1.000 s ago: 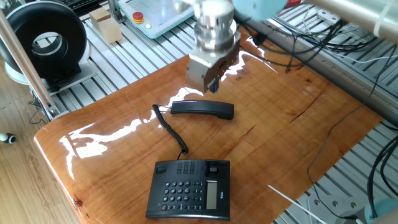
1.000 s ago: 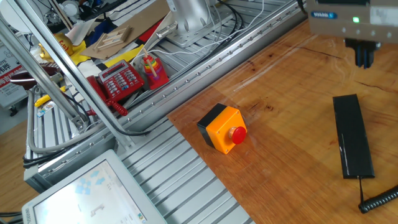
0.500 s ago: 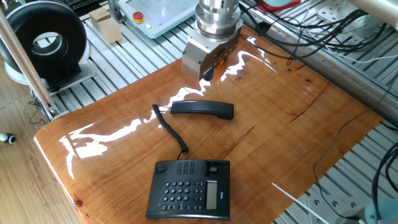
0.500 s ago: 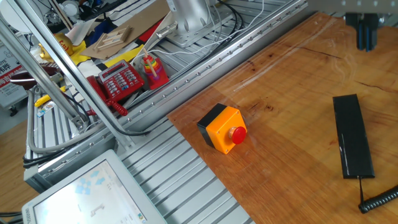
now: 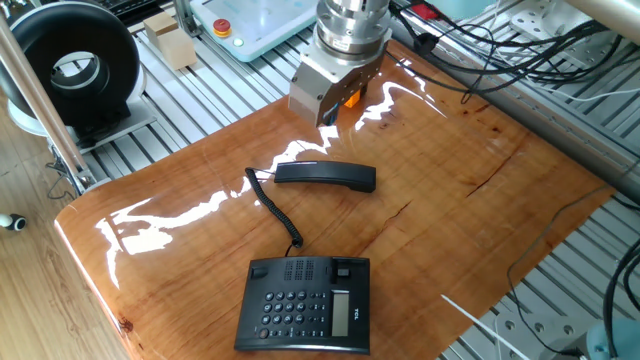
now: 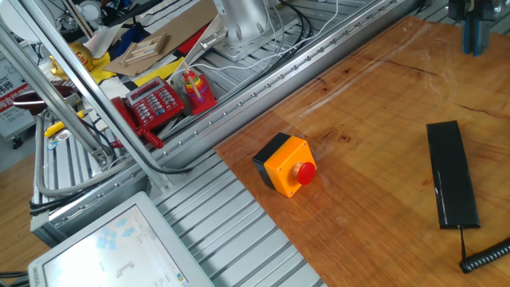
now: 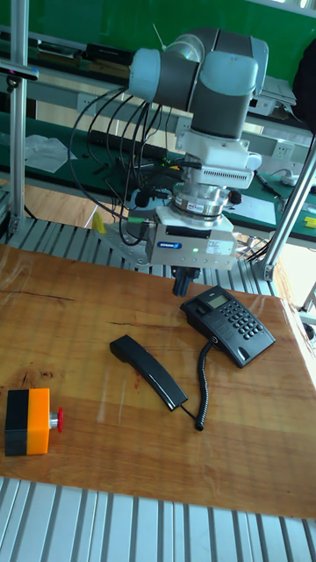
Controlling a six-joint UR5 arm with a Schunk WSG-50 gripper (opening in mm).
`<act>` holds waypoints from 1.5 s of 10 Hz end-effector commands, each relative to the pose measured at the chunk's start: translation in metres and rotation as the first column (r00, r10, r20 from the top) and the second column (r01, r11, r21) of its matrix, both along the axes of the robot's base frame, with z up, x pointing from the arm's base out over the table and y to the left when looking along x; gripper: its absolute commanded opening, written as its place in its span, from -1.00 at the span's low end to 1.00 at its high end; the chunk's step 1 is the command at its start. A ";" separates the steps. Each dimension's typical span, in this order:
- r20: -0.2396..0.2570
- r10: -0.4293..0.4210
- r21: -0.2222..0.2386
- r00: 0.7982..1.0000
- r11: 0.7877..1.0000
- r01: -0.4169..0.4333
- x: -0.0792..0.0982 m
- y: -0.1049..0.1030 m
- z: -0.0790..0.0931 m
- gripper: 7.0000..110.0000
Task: Place the handset of the telephone on the corresponding phone cradle
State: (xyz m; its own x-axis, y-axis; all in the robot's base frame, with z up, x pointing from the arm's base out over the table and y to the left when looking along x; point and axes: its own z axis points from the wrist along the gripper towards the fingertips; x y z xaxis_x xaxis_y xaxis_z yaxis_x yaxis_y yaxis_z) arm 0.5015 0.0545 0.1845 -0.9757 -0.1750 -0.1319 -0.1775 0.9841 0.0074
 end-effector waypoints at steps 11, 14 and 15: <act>-0.092 0.298 -0.072 0.950 0.950 -0.304 0.041 0.006 -0.120 -1.00; -0.089 0.296 -0.084 0.951 0.949 -0.303 0.040 0.006 -0.118 -1.00; -0.090 0.309 -0.071 0.947 0.946 -0.316 0.041 0.005 -0.117 -1.00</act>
State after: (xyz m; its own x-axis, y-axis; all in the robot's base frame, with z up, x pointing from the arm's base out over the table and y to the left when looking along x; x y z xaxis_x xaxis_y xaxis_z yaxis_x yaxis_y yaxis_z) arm 0.5419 0.0572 0.0693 -0.8899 -0.4553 -0.0285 -0.4533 0.8896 -0.0559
